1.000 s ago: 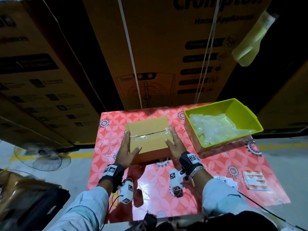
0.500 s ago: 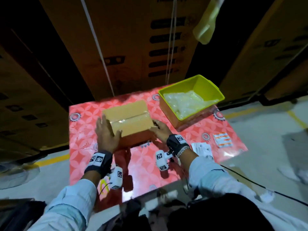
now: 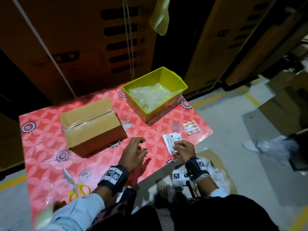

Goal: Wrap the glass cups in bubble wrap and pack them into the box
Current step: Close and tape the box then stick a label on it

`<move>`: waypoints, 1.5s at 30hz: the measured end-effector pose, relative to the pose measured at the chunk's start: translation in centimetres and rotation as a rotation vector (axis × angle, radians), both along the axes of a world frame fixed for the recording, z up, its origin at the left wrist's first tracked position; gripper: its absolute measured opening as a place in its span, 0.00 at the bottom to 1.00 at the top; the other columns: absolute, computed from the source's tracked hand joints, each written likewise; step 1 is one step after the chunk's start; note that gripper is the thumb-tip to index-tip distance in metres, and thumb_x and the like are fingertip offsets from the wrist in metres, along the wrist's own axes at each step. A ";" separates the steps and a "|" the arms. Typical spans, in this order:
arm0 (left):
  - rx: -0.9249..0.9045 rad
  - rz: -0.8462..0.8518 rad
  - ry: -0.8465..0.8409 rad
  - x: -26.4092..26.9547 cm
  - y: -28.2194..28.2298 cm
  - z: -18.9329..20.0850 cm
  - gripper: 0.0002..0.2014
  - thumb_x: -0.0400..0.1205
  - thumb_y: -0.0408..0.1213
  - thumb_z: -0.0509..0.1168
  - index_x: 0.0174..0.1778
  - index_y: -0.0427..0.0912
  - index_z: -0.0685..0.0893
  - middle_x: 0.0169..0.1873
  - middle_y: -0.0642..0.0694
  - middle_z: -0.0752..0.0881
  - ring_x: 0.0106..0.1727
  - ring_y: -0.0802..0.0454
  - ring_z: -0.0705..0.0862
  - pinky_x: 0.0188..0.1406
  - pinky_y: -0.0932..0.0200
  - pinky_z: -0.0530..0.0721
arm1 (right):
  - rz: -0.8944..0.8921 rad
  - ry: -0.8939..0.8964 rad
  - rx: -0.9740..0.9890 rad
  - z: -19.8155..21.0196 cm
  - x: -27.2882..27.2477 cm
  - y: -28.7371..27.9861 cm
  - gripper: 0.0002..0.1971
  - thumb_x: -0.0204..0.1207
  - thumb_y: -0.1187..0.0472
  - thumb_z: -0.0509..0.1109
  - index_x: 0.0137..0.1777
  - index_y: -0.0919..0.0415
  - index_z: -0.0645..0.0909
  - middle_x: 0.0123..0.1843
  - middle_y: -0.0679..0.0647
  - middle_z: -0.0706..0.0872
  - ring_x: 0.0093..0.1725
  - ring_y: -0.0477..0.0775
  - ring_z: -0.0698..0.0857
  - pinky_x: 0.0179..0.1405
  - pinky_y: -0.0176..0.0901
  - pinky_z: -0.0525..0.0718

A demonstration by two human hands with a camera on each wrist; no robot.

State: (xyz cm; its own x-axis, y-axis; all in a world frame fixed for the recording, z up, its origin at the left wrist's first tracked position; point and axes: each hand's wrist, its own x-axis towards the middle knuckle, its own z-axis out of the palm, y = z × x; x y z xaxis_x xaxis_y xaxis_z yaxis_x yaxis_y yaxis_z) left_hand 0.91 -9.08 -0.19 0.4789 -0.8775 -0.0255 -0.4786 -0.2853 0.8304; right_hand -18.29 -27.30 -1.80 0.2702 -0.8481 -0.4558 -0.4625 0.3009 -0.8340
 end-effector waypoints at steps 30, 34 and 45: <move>0.254 0.222 0.387 -7.3 -14.9 -4.0 0.10 0.79 0.36 0.79 0.50 0.39 0.86 0.35 0.53 0.84 0.33 0.66 0.81 0.42 0.68 0.82 | 0.159 0.108 -0.056 -2.4 -5.8 -10.7 0.11 0.75 0.67 0.77 0.33 0.53 0.89 0.29 0.47 0.90 0.36 0.57 0.87 0.45 0.46 0.84; 0.149 0.327 0.690 -7.0 -15.5 -2.7 0.11 0.79 0.34 0.80 0.52 0.33 0.91 0.47 0.34 0.93 0.46 0.37 0.91 0.47 0.50 0.92 | 0.142 -0.065 0.000 -1.0 -5.6 -10.7 0.05 0.77 0.69 0.77 0.41 0.60 0.90 0.30 0.51 0.90 0.33 0.54 0.87 0.44 0.56 0.90; -0.009 0.340 1.097 -7.5 -12.6 0.6 0.05 0.77 0.19 0.75 0.47 0.25 0.90 0.51 0.27 0.92 0.43 0.41 0.94 0.38 0.58 0.93 | 0.119 -0.265 0.076 1.1 -4.3 -9.6 0.04 0.79 0.66 0.77 0.47 0.68 0.89 0.34 0.59 0.90 0.32 0.52 0.87 0.39 0.47 0.86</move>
State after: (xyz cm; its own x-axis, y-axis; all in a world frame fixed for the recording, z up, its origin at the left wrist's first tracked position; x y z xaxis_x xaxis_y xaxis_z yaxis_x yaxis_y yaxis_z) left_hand -6.55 -21.65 0.44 0.4151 -0.7091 -0.5699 0.6043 -0.2533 0.7554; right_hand -22.62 -36.91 -0.69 0.4835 -0.7698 -0.4168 -0.2671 0.3238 -0.9077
